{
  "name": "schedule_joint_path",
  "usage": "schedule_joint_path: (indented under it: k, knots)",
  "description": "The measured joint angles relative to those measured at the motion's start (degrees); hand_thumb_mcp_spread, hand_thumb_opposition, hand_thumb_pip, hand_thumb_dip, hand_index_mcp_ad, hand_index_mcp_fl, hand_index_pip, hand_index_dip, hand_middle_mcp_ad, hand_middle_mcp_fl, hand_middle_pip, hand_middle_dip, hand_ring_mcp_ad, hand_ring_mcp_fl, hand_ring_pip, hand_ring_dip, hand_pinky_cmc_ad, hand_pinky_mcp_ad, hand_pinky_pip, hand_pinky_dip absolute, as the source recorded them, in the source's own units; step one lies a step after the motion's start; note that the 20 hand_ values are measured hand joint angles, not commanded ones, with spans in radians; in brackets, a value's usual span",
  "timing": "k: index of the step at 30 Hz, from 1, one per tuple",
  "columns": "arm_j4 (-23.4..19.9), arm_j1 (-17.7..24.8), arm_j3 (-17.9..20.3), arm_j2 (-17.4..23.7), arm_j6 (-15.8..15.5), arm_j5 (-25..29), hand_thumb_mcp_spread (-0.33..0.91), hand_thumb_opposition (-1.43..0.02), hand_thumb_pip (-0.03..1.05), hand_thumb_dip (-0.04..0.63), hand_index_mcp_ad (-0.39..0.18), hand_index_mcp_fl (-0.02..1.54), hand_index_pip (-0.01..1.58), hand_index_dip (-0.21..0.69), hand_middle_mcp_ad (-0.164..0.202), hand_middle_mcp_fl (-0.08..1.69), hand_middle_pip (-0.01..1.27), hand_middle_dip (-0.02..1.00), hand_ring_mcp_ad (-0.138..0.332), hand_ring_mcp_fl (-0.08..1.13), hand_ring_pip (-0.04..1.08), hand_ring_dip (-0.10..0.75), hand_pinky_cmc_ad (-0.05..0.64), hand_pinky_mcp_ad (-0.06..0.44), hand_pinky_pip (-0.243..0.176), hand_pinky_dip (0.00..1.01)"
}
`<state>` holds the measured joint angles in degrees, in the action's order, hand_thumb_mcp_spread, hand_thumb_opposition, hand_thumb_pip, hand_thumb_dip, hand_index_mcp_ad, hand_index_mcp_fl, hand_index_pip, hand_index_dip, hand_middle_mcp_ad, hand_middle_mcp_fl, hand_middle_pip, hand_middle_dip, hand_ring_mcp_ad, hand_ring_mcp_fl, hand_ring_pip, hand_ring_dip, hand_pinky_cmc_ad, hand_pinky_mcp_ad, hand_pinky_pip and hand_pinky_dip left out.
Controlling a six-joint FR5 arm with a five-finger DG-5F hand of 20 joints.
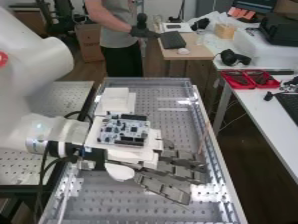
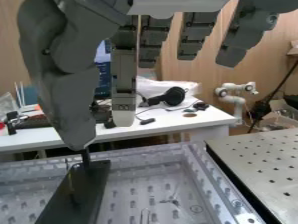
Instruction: Grab the paper clip and place it in the clear container
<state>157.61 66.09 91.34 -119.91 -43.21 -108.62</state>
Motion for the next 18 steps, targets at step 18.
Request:
schedule_joint_path:
  k: [18]
  knots:
    - [-1.60, -2.45, -1.84, -4.61, -3.92, -6.02, 0.47, -0.79, 0.54, 0.225, -0.112, 0.27, 1.25, 0.164, -0.079, 0.04, 0.14, 0.16, 0.075, -0.01, 0.10, 0.051, 0.269, 0.213, -0.010, 0.14]
